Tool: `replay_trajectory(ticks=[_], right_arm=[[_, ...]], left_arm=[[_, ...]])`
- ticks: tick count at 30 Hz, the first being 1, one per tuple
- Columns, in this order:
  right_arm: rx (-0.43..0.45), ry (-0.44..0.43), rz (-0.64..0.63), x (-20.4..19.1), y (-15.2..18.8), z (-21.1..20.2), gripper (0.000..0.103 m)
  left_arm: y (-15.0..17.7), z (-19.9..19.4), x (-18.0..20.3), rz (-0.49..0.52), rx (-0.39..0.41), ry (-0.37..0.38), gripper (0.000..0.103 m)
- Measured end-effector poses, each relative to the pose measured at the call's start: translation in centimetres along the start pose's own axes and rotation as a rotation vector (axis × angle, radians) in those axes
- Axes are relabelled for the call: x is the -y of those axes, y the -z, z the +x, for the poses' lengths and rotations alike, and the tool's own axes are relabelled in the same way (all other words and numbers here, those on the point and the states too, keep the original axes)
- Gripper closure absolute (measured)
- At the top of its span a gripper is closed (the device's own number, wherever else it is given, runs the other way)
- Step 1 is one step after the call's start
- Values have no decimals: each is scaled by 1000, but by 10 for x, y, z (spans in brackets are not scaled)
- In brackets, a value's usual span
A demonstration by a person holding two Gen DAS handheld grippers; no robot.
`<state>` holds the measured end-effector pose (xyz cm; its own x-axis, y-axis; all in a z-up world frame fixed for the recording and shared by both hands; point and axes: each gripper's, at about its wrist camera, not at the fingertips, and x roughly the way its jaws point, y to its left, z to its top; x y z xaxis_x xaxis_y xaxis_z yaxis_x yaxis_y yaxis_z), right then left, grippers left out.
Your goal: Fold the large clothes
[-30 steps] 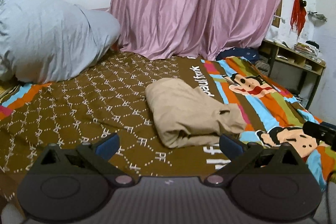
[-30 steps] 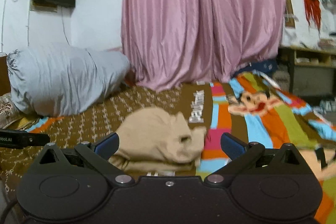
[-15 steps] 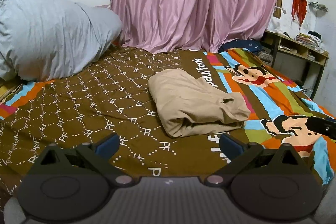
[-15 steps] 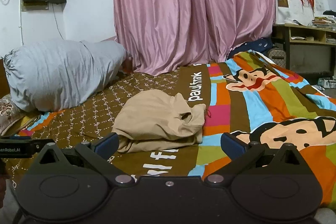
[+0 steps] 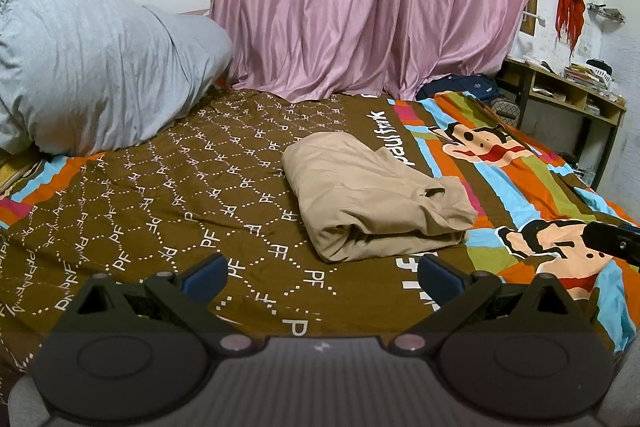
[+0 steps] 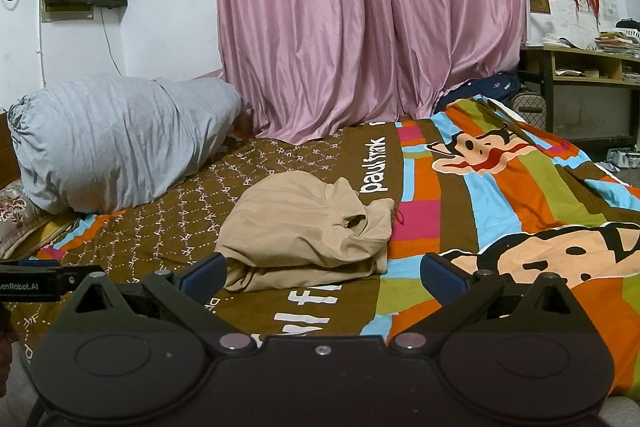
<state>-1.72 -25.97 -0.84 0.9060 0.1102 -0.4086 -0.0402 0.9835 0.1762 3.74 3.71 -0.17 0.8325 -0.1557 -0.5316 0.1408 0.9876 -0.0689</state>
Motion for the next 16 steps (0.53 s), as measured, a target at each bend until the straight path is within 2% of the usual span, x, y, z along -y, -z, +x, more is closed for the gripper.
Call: replay_trajectory(ticks=[3, 16], right_arm=[[-2, -3, 1, -1, 0, 1, 1], [-11, -10, 11, -3, 1, 2, 1]], left_arm=[[-1, 0, 1, 1, -25, -14, 1], [1, 1, -1, 7, -28, -32, 1]])
